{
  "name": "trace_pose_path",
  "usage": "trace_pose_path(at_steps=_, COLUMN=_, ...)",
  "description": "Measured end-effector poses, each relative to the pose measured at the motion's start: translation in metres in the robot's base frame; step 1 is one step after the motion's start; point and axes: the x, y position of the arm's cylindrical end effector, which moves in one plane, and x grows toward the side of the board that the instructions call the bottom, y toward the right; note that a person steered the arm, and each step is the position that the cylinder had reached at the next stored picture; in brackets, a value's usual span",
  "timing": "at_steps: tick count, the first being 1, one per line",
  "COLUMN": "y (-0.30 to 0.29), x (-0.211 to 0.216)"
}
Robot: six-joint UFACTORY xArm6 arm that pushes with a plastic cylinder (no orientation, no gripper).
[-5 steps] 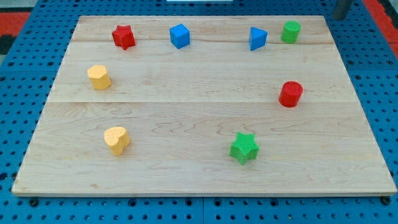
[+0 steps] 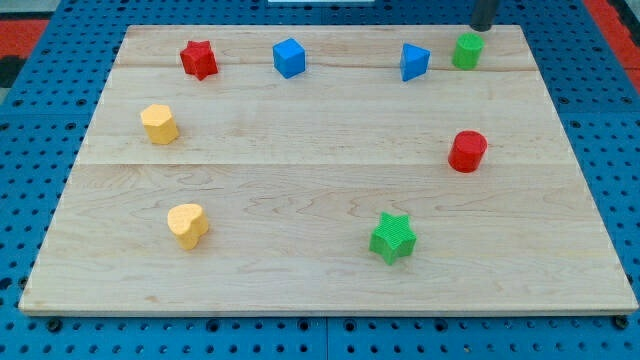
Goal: Keep blue triangle at the center of the board
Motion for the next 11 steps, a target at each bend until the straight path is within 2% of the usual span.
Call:
trace_pose_path(at_steps=8, y=-0.042, x=0.000)
trace_pose_path(at_steps=9, y=-0.082, x=0.003)
trace_pose_path(at_steps=11, y=-0.254, x=0.009)
